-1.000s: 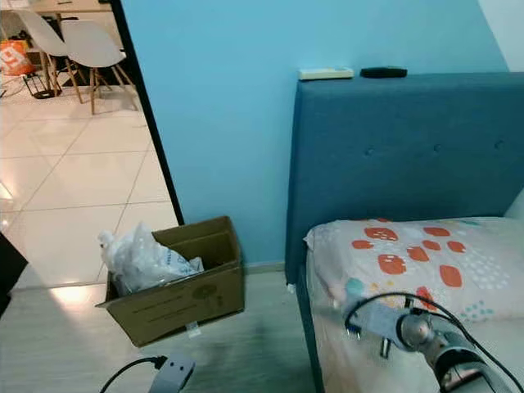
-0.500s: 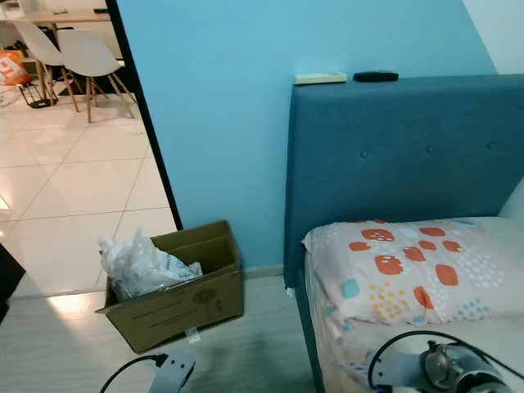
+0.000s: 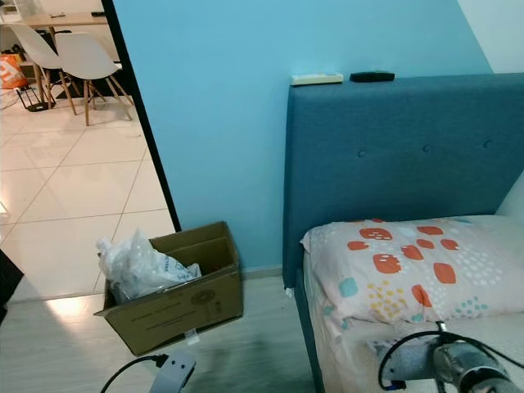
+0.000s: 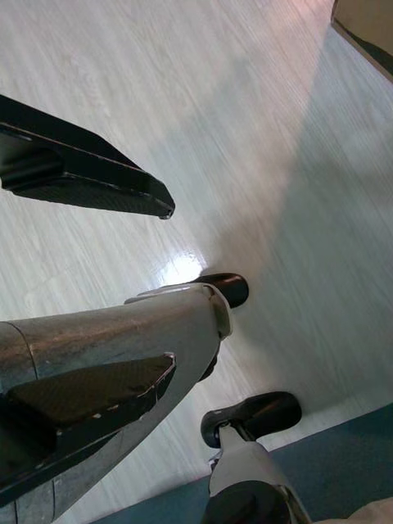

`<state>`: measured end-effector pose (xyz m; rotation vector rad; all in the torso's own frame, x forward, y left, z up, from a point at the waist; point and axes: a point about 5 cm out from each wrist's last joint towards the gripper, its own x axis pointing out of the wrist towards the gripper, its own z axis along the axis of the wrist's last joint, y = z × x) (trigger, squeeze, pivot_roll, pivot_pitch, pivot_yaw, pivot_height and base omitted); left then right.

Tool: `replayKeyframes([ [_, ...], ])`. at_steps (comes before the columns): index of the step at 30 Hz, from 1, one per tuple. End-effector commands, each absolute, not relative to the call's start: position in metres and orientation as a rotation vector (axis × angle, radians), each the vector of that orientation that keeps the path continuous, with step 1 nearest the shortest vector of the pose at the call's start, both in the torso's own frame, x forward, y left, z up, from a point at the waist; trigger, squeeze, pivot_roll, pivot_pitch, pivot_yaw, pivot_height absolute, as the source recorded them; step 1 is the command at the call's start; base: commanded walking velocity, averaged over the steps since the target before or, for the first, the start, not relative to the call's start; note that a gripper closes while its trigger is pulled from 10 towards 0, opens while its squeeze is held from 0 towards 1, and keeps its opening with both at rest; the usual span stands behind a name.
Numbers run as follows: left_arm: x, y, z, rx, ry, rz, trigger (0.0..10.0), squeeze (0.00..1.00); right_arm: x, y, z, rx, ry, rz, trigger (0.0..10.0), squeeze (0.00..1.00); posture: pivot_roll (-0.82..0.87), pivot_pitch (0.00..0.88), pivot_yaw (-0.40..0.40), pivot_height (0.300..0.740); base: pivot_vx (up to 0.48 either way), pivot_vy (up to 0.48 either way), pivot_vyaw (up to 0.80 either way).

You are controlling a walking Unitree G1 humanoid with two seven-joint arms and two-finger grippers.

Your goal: Clean up the room

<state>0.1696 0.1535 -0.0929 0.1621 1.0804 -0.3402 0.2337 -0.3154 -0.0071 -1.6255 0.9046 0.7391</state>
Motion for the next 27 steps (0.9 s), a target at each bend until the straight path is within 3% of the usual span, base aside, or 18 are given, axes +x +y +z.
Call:
replayKeyframes([
  [1, 0.164, 0.157, -0.095, 0.167, 1.099, -0.342, 10.0, 0.00, 0.232, -0.305, -0.013, -1.634, 0.803, 0.735, 10.0, 0.00, 0.00, 0.000, -0.031, 0.727, 0.000, 0.000, 0.00],
  [8, 0.160, 0.161, -0.097, 0.175, 1.111, -0.340, 10.0, 0.00, 0.224, -0.300, -0.021, -1.617, 0.753, 0.715, 10.0, 0.00, 0.00, 0.000, -0.027, 0.727, 0.000, 0.000, 0.00],
  [15, 0.151, 0.167, -0.100, 0.189, 1.132, -0.334, 10.0, 0.00, 0.202, -0.314, -0.031, -1.632, 0.892, 0.734, 10.0, 0.00, 0.00, 0.000, -0.024, 0.727, 0.000, 0.000, 0.00],
  [27, 0.147, 0.170, -0.101, 0.197, 1.142, -0.324, 10.0, 0.00, 0.202, -0.326, -0.025, -1.684, 0.902, 0.688, 10.0, 0.00, 0.00, 0.000, -0.020, 0.682, 0.000, 0.000, 0.00],
])
